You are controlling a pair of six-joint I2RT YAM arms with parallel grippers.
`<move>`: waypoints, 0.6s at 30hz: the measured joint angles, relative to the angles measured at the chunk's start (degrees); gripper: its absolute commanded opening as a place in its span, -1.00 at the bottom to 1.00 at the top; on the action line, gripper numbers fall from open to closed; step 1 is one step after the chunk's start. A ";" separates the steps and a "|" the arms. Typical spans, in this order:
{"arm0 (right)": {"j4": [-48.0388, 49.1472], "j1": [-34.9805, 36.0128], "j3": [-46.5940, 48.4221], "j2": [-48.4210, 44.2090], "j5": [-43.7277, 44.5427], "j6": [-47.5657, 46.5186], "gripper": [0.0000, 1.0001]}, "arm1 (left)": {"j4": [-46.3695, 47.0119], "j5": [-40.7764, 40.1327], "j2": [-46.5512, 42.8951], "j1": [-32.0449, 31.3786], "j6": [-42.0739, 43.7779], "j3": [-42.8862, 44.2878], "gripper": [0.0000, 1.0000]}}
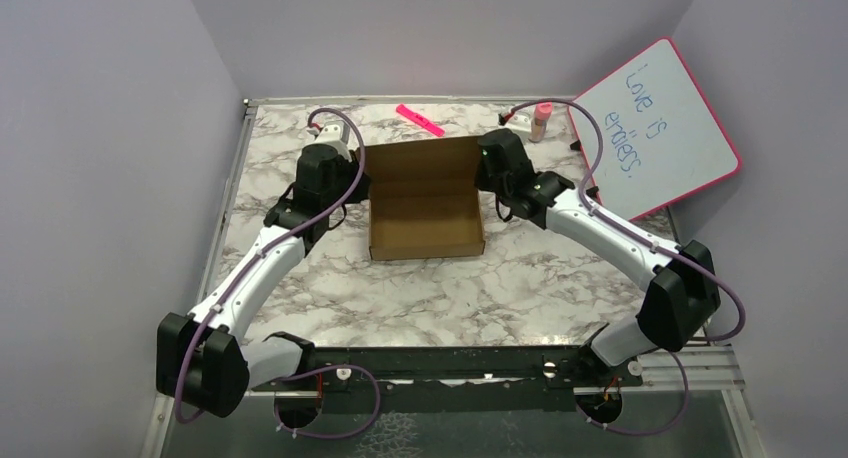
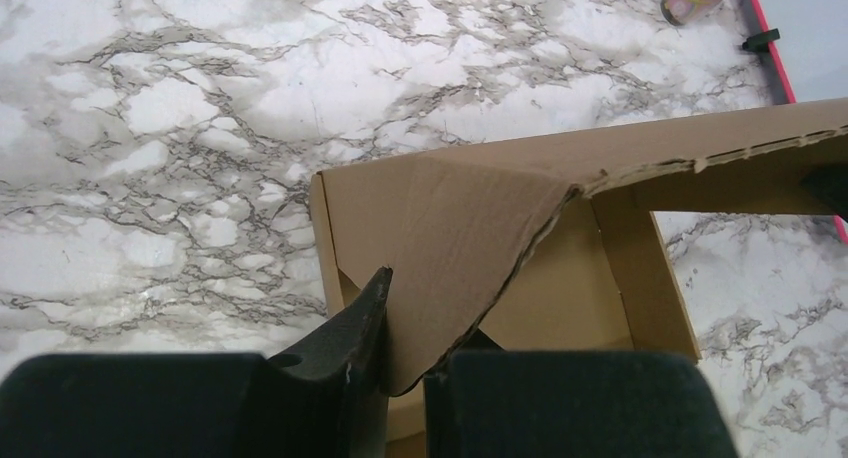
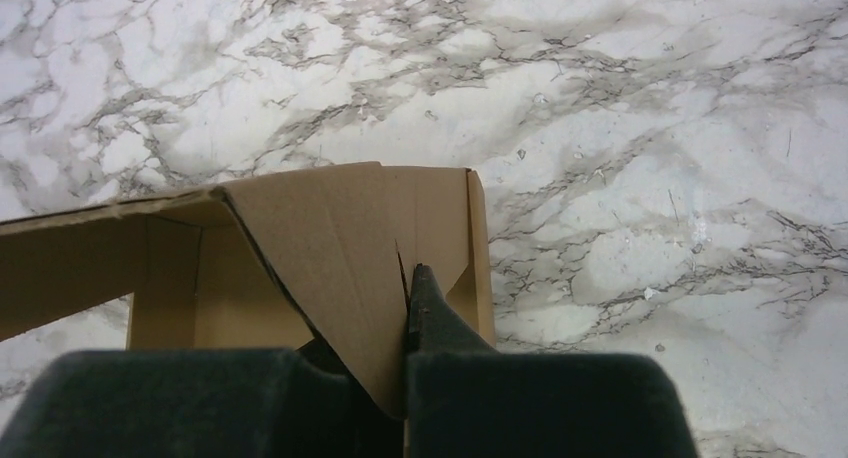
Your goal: Fold the paper box
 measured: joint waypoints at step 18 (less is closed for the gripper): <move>12.15 0.59 -19.10 -12.66 -5.92 -0.83 -0.45 | 3.96 2.58 -12.79 -0.37 -4.66 -15.15 -0.50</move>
